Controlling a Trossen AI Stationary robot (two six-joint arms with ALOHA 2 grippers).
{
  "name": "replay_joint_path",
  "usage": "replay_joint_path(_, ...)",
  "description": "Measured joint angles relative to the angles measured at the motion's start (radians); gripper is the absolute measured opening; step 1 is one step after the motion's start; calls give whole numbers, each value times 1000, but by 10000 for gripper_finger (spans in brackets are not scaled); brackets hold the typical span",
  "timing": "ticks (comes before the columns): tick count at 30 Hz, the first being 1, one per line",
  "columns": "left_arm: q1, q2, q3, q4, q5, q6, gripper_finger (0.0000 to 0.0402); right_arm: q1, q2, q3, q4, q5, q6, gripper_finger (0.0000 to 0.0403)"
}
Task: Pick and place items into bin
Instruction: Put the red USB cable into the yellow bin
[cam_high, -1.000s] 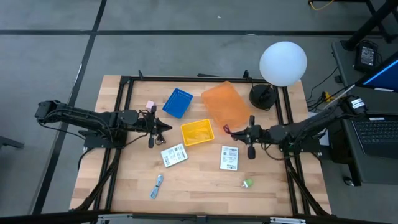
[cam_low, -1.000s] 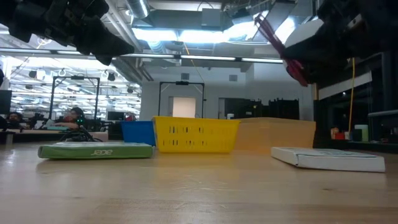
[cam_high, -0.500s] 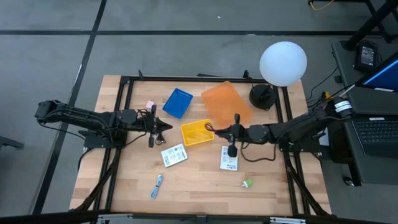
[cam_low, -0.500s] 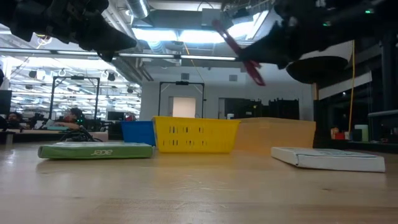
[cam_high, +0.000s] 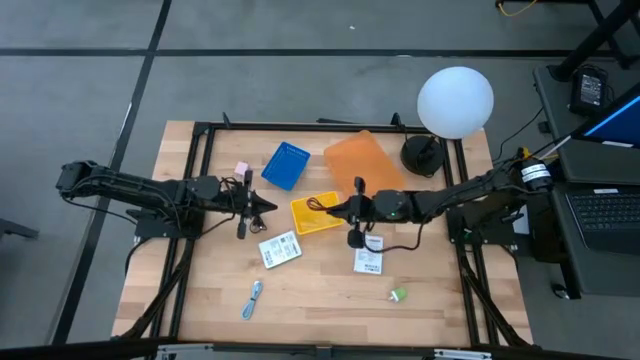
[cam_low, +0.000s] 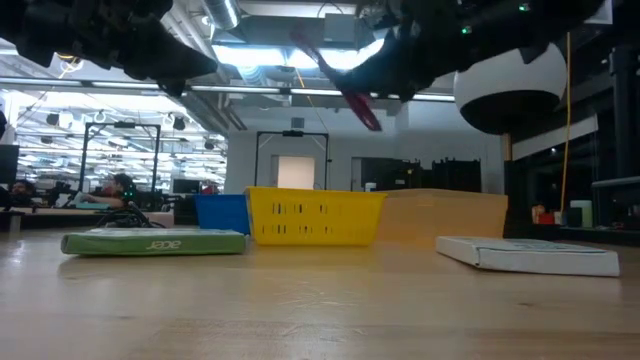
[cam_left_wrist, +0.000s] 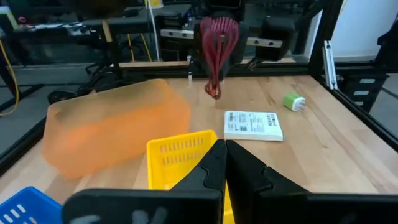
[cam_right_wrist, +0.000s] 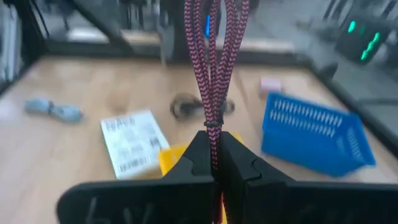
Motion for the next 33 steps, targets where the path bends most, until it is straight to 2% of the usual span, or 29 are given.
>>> replay_joint_path(4, 0, -2, 0, -31, 0, 0, 4, -23, 1, 83, -200, -5, 6, 0)
replay_joint_path(10, 0, -38, 0, -142, 0, 0, 4, -52, 1, 241, -505, -83, 11, 0)
replay_joint_path(17, 0, -70, 0, -141, 0, 0, 4, -92, 1, 357, -668, -95, 66, 0)
replay_joint_path(26, 0, -70, 0, -141, -13, -1, 4, -121, 17, 373, -703, -145, 87, 0)
replay_joint_path(33, 0, -70, 0, -135, -19, -9, 4, -120, 119, 373, -669, -211, 60, 0)
